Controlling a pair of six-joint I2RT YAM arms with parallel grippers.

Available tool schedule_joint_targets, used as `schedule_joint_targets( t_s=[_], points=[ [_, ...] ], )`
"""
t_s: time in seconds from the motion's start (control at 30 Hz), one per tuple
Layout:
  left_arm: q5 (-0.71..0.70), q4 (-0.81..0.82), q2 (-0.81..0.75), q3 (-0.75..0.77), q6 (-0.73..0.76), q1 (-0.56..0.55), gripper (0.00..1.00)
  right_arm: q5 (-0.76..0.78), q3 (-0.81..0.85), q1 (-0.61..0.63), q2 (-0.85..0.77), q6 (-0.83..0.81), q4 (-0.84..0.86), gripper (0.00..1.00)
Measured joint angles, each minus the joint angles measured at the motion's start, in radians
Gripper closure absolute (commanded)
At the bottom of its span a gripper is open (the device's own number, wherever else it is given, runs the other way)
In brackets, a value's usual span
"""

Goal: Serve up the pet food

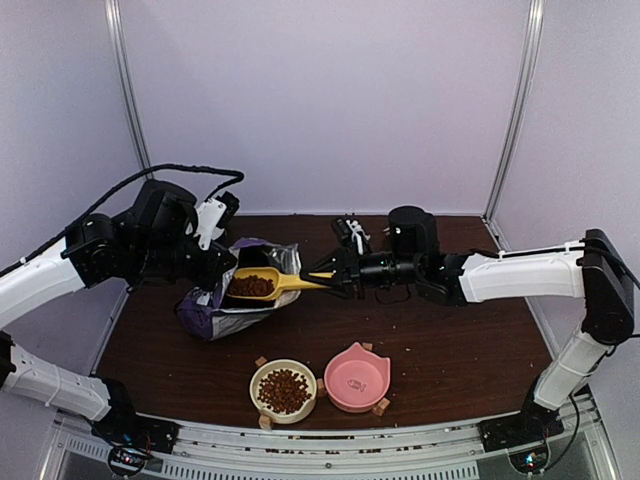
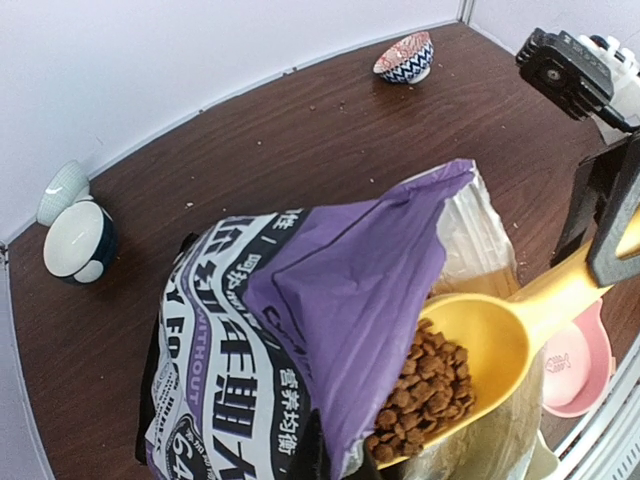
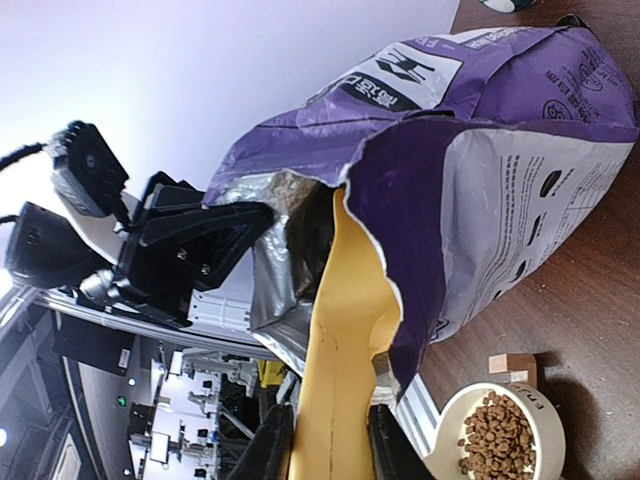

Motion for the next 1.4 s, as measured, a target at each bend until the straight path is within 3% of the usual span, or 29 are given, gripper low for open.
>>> schedule_joint_targets(
  t_s=[0.4,0.9,1.17,1.4],
  points=[
    [-0.085,0.008,-0.039,-0.005,-0.057,0.000,1.00,-0.027,-0.147,-0.046,-0.109,0.200,0.194,0.86],
    [-0.103,0.011,-0.057,-0.005,-0.109,0.029,1.00,-0.047,-0.201,-0.049,-0.173,0.382,0.409,0.85],
    [0.040,0.036,-0.058,-0.005,-0.094,0.108,1.00,-0.049,-0.243,-0.050,-0.280,0.391,0.397,0.85],
    [0.262,0.082,-0.052,-0.009,0.018,0.266,1.00,-0.055,-0.318,-0.066,-0.455,0.338,0.251,0.85]
  ],
)
